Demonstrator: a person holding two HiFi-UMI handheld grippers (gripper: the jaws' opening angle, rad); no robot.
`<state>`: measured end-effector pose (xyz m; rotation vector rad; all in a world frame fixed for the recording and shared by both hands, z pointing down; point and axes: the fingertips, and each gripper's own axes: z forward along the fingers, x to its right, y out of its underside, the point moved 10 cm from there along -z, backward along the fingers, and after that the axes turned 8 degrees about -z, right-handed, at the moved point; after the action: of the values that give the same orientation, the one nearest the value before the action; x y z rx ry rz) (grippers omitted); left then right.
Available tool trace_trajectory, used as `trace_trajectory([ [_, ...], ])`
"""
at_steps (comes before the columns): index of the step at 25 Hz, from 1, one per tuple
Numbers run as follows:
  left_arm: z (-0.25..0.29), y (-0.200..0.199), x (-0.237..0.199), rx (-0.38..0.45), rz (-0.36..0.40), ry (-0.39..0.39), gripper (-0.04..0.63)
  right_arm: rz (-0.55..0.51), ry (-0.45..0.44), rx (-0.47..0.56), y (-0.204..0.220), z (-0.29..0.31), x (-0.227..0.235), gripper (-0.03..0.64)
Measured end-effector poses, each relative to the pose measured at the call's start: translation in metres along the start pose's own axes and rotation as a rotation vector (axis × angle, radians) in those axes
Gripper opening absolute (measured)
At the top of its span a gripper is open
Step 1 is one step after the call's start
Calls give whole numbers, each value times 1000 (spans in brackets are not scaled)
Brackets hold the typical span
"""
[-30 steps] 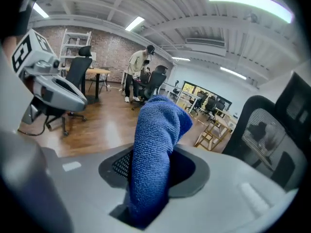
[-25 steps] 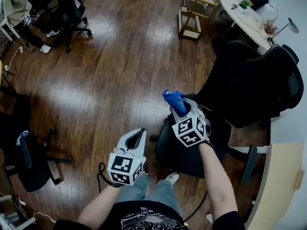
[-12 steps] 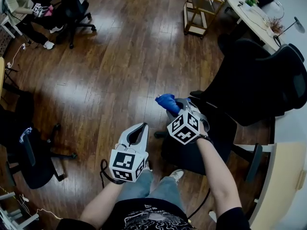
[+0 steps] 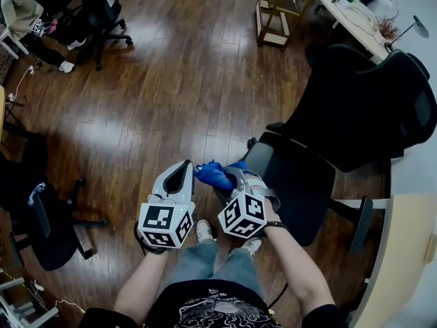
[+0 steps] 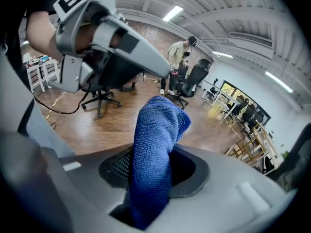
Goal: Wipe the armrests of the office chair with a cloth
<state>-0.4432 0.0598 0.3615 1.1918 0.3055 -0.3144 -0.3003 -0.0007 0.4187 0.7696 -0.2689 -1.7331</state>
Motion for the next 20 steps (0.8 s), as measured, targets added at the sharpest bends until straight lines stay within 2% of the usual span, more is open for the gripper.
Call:
trace_trajectory([
  [12,-3,2,23,0,13,49,5,-30,59,40,-3,-38,-82,146],
  [17,0,6,34,-13,26,75,5,-6,99,41,10,-52,-102,146],
  [20,1,8,41,-22,34,93,5,43,119,37,21,-59,-106,146],
])
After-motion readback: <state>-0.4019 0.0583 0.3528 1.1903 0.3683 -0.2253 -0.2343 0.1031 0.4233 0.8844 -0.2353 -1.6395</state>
